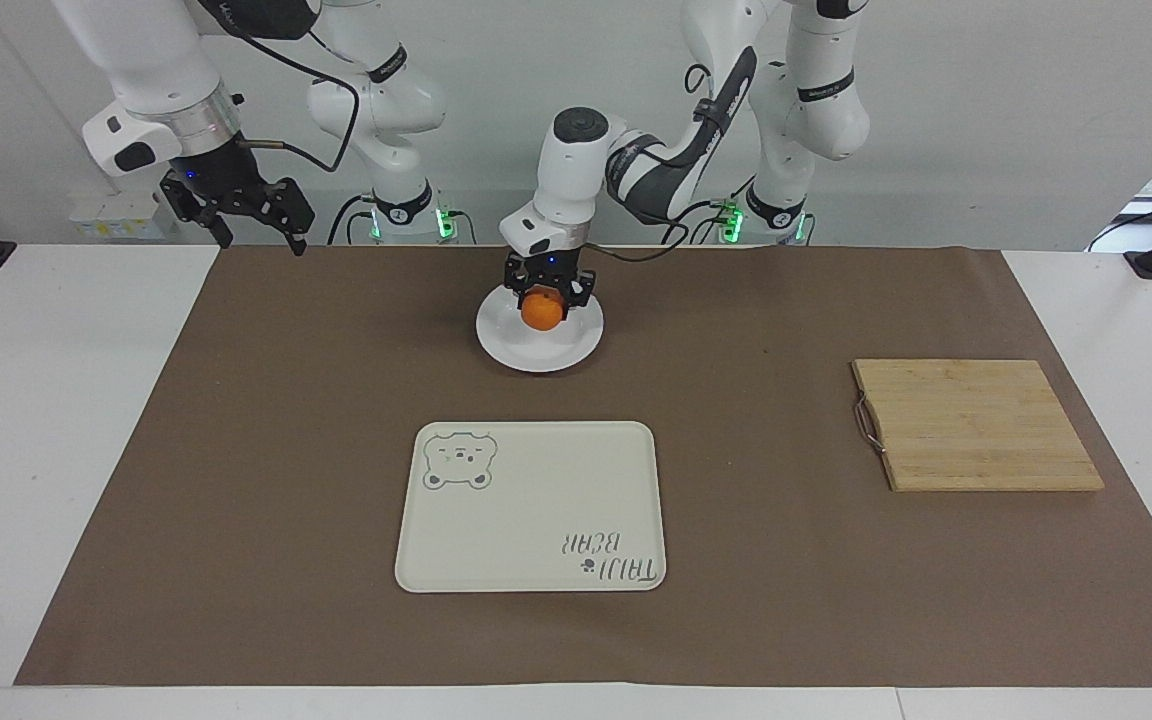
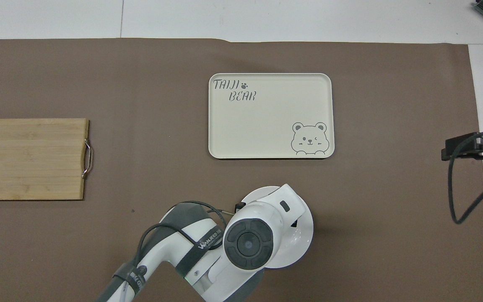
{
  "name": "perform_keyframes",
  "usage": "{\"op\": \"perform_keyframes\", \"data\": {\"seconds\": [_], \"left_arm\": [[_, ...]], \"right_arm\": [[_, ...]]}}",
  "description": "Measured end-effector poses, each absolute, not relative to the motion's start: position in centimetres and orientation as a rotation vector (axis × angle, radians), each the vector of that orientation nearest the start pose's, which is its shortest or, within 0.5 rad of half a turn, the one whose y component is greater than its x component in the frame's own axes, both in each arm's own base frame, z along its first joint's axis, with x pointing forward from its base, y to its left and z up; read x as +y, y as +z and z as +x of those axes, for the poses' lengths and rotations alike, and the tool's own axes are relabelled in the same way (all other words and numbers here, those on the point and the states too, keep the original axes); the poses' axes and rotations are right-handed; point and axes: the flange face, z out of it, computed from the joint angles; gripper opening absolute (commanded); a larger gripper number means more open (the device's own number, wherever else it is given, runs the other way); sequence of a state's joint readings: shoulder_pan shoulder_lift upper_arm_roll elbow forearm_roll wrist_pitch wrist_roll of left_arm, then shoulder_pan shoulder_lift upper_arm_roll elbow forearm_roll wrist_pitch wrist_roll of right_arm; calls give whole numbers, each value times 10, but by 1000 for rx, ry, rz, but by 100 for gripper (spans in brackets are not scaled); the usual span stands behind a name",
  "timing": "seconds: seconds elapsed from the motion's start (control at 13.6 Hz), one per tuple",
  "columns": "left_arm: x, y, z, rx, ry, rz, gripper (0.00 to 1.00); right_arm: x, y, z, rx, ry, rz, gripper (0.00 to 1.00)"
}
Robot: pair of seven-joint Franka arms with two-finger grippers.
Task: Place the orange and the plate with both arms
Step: 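Lower the orange onto the white plate and open the left gripper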
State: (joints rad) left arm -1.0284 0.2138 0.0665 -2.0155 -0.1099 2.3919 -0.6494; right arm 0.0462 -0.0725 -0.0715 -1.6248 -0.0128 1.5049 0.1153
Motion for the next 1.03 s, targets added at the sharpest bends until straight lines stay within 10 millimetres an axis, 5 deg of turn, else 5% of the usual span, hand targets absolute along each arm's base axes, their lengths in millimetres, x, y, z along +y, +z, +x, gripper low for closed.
{"op": "perform_keyframes", "data": {"seconds": [0.15, 0.3, 0.52, 0.74, 1.03], "left_arm": [[-504, 352, 341, 369, -99, -3279, 47], [-507, 353, 341, 360, -135, -3301, 64], [-507, 353, 342, 357, -136, -3301, 64], [-507, 338, 339, 360, -108, -3282, 100], [-509, 329, 334, 371, -79, -3262, 100]], "right_arm": [[-16, 633, 524, 222, 74, -3143, 100], [-16, 633, 524, 222, 74, -3143, 100], [-16, 633, 524, 222, 74, -3143, 100], [-16, 633, 524, 222, 74, -3143, 100], [-16, 633, 524, 222, 74, -3143, 100]]}}
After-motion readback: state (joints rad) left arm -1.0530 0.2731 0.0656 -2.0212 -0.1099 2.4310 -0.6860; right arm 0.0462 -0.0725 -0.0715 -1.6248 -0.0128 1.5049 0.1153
